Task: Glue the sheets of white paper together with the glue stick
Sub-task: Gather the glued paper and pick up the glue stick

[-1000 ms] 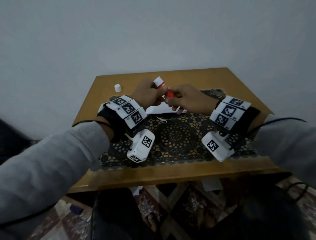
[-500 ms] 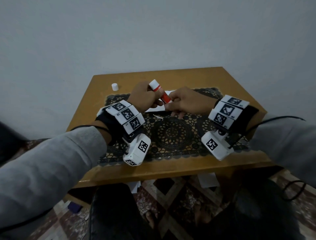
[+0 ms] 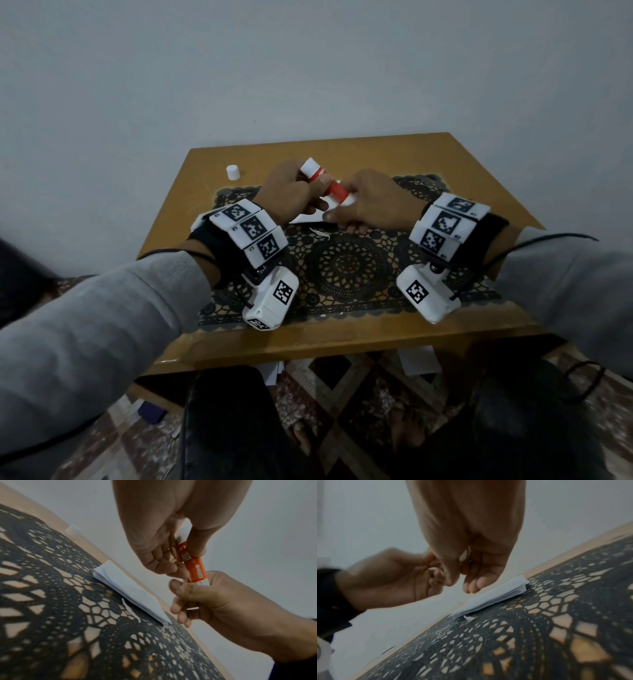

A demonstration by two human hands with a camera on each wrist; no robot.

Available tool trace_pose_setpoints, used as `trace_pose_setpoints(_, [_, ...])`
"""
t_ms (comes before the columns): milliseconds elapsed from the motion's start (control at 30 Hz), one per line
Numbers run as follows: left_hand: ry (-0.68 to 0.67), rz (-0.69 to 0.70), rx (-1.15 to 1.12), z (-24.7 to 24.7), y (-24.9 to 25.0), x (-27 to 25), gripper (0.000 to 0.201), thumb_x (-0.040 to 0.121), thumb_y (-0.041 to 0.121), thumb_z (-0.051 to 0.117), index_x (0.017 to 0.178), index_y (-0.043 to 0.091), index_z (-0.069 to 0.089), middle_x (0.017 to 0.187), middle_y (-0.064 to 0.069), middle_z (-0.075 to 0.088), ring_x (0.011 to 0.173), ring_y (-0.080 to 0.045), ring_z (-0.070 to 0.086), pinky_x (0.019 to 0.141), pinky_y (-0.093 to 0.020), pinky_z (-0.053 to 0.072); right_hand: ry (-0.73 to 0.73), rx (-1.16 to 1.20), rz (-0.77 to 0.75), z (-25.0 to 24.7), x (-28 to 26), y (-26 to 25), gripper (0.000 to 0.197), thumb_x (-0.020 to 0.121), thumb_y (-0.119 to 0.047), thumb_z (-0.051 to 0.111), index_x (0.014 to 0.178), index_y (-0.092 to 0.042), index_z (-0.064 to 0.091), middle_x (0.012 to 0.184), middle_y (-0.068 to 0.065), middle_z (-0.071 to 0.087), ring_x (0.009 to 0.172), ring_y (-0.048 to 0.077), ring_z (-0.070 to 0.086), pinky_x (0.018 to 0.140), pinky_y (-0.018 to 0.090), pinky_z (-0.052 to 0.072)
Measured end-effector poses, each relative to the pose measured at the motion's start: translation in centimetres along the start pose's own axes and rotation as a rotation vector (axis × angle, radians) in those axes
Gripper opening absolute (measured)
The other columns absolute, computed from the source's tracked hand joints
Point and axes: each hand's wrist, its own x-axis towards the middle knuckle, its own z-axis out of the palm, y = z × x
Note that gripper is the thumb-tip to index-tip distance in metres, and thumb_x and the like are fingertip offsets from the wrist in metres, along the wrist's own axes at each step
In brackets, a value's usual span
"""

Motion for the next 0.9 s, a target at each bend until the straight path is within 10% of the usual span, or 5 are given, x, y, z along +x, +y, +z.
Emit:
trace_pose_setpoints(267, [-0.005, 0.002, 0.056, -1.2, -0.5, 0.6, 0.016, 0.096, 0.017, 0.053, 0.085, 0.010, 0.063, 0.077, -0.005, 0.065, 0.065, -0.014, 0.064, 0.061, -0.026, 0.051, -0.123, 0.254, 0.069, -0.6, 0.2, 0.0, 0.027, 0.095, -0.019, 0.060, 0.114, 0.001, 0.059, 0.100, 0.018, 0.071, 0.079, 0.029, 0.070, 0.063, 0.034, 0.058])
trace_pose_setpoints(433, [0.019, -0.016, 0.044, -0.7, -0.9, 0.7, 0.016, 0.094, 0.017, 0.057, 0.094, 0.003, 0.065, 0.078, -0.006, 0.067, 0.064, -0.014, 0.065, 0.060, -0.024, 0.051, 0.012, -0.039, 0.000, -0.6, 0.6, 0.2, 0.029, 0.081, -0.021, 0.078, 0.092, -0.006, 0.055, 0.079, 0.011, 0.071, 0.072, 0.028, 0.072, 0.062, 0.037, 0.059])
trace_pose_setpoints(900, [0.022, -0.030, 0.027, -0.5, -1.6, 1.2, 0.026, 0.097, 0.016, 0.051, 0.103, -0.008, 0.059, 0.078, -0.009, 0.064, 0.062, -0.015, 0.064, 0.063, -0.030, 0.052, -0.009, -0.007, -0.015, -0.1, 0.9, 0.5, 0.037, 0.081, -0.027, 0.076, 0.101, -0.002, 0.057, 0.085, 0.012, 0.072, 0.072, 0.027, 0.072, 0.065, 0.041, 0.061])
